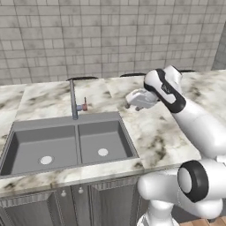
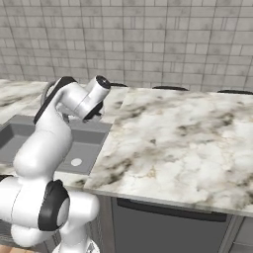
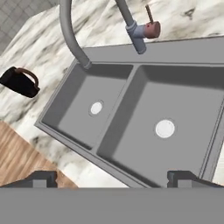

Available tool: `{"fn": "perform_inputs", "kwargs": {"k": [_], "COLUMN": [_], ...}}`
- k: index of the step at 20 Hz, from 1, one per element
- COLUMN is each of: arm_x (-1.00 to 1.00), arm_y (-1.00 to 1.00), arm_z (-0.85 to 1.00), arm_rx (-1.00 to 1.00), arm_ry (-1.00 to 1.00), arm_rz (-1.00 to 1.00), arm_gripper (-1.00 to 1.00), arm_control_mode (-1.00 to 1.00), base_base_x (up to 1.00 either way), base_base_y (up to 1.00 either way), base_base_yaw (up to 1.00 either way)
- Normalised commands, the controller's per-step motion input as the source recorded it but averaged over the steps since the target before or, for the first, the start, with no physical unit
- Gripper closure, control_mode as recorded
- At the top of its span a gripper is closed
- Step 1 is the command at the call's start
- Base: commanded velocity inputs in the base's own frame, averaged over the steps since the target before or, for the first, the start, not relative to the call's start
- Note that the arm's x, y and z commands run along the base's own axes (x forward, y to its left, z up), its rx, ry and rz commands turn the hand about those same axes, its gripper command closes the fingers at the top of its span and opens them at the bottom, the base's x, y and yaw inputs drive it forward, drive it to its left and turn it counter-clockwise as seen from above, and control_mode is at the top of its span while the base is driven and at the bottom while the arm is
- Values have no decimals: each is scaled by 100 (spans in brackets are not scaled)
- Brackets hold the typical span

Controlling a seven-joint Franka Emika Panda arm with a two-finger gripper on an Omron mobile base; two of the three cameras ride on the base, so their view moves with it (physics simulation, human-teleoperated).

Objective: Turn on the sink faucet and place the jug under the water for a few seconds to fill it up.

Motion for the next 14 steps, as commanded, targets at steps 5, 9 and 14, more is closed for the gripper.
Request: {"fn": "perform_inputs", "kwargs": {"k": [5, 9, 14], "arm_x": [63, 69, 65], "arm_y": [34, 38, 34], "arm_z": [-15, -14, -20], "arm_rx": [9, 3, 1], "arm_ry": [0, -1, 0], "arm_rz": [0, 0, 0], "arm_gripper": [-100, -100, -100], "arm_control_mode": [-100, -100, -100], "base_base_x": [0, 0, 0], "base_base_y": [0, 0, 0], "base_base_yaw": [0, 0, 0]}}
